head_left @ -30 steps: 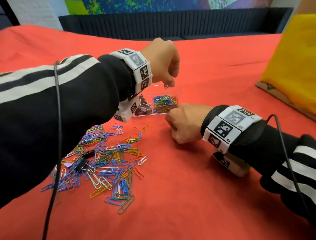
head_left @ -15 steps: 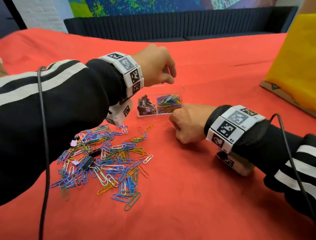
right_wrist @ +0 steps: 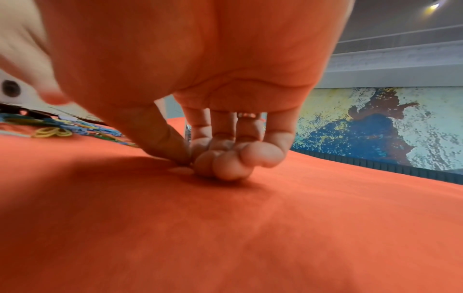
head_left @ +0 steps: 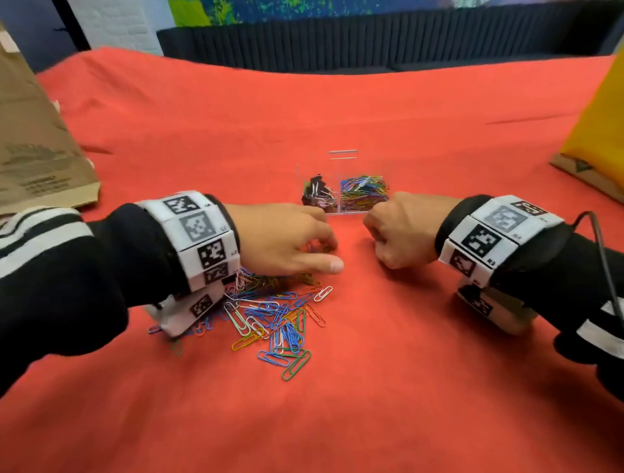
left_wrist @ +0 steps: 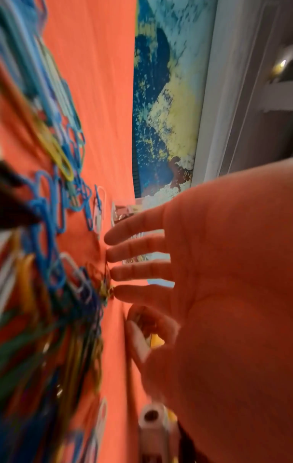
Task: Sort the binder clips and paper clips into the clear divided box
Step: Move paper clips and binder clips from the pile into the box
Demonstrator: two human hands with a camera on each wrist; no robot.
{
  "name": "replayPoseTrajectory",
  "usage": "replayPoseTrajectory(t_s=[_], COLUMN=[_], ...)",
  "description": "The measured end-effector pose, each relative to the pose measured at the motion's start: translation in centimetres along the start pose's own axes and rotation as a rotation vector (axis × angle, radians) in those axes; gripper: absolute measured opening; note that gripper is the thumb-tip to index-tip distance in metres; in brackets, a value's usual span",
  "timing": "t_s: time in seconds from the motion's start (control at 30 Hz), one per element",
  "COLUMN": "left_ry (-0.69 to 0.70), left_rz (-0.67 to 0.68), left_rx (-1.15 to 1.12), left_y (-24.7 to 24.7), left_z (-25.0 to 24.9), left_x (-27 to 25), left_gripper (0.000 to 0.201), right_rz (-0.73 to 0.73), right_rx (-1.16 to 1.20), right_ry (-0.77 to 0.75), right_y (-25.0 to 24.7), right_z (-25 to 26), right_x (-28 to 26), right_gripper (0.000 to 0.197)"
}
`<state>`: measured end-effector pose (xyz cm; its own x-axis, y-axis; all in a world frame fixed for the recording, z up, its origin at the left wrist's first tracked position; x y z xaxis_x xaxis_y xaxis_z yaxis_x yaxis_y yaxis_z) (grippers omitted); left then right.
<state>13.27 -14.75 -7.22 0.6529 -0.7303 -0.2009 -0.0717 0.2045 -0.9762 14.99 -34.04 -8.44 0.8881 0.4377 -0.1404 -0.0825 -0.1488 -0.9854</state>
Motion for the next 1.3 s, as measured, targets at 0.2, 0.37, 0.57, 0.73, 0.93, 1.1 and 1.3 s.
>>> replayPoseTrajectory(t_s=[0.2, 0.37, 0.57, 0.73, 0.93, 1.1, 1.3], left_ry=[0.070, 0.023, -0.034, -0.073, -0.105, -0.164, -0.155], left_rz=[0.053, -0.004, -0.034, -0.098, -0.376, -0.566, -0.492], left_rx=[-0.051, -0.157, -0.158, -0.230, -0.231, -0.187, -0.025], left_y=[-0.3, 0.1, -0.4, -2.6, -7.4, -9.9, -8.7], left_z=[-1.8, -1.1, -1.1, -0.4, 1.7, 2.6, 2.5], left_x=[-2.6, -1.8, -1.2, -1.1, 1.9, 7.2, 11.5], left_gripper=[0.069, 0.019, 0.007, 0.010, 0.011, 0.012, 0.014], right_rz=[0.033, 0.041, 0.042, 0.034, 0.012, 0.004, -0.012], right_rx=[0.008, 0.011, 0.012, 0.037, 0.060, 0.066, 0.096], right_ry=[0.004, 0.017, 0.023, 0.020, 0.013, 0.010, -0.014], right_y=[0.0, -0.2, -0.1, 0.0, -0.1, -0.2, -0.4], right_z=[-0.3, 0.2, -0.2, -0.2, -0.3, -0.1, -0.3], right_x=[0.0, -0.1, 0.0, -0.1, -0.4, -0.6, -0.7], right_gripper=[0.013, 0.013, 0.009, 0.012, 0.011, 0.012, 0.004])
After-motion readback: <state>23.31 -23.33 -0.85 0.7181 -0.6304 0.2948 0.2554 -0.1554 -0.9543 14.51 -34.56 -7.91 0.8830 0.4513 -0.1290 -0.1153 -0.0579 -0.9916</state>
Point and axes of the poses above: each hand's wrist, its own x-axis towards the middle knuckle, its own y-axis out of the palm, z = x × y, the point moved 1 cm from there along x, towards the middle knuckle, and after that the axes turned 4 degrees about x, right-handed, at the moved point
